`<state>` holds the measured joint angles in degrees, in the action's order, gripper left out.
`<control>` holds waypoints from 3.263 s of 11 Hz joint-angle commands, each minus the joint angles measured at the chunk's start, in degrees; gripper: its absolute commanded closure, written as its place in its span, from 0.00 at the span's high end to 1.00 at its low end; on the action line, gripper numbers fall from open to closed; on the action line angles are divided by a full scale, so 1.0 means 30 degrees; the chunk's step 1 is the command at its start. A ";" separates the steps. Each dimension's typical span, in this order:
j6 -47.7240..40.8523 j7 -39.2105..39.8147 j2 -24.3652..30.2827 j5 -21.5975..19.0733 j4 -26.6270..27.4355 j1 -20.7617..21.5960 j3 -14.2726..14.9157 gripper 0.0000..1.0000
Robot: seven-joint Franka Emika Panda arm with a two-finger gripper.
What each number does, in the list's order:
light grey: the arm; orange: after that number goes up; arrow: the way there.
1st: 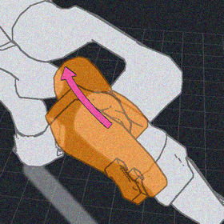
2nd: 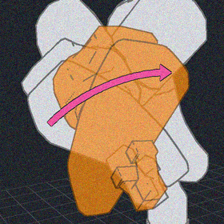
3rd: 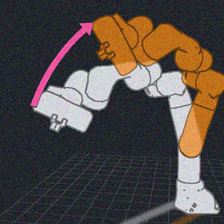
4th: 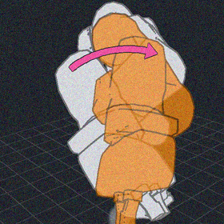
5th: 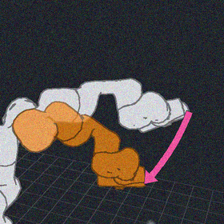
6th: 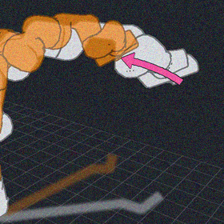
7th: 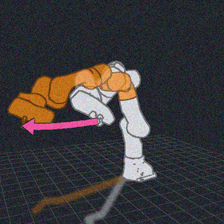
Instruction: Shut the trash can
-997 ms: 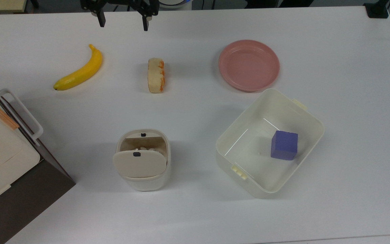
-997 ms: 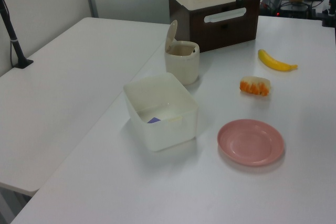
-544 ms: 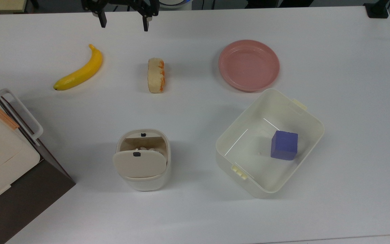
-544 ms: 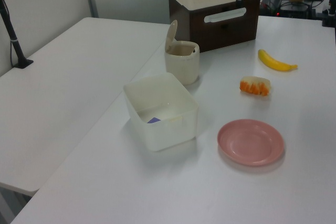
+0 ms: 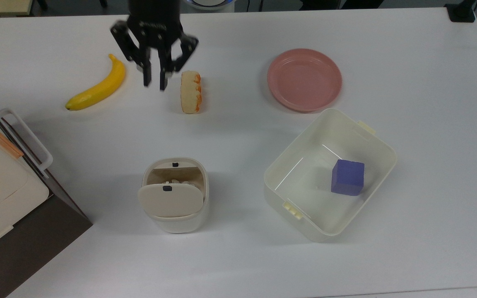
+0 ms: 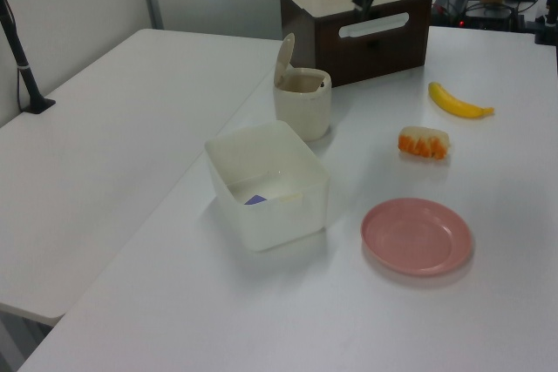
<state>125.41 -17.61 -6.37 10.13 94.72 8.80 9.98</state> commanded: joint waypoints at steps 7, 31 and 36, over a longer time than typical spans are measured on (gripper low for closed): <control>0.5211 -1.8702 -0.6776 0.5525 -0.7597 0.0671 0.0277 0.00; -0.2809 -0.4886 -0.8775 0.2892 -0.6762 0.1199 0.0335 0.00; -0.3015 -0.4530 -0.8805 0.3097 -0.5590 0.1111 0.0452 0.00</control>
<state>117.61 -32.48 -34.34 20.01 73.05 11.71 10.43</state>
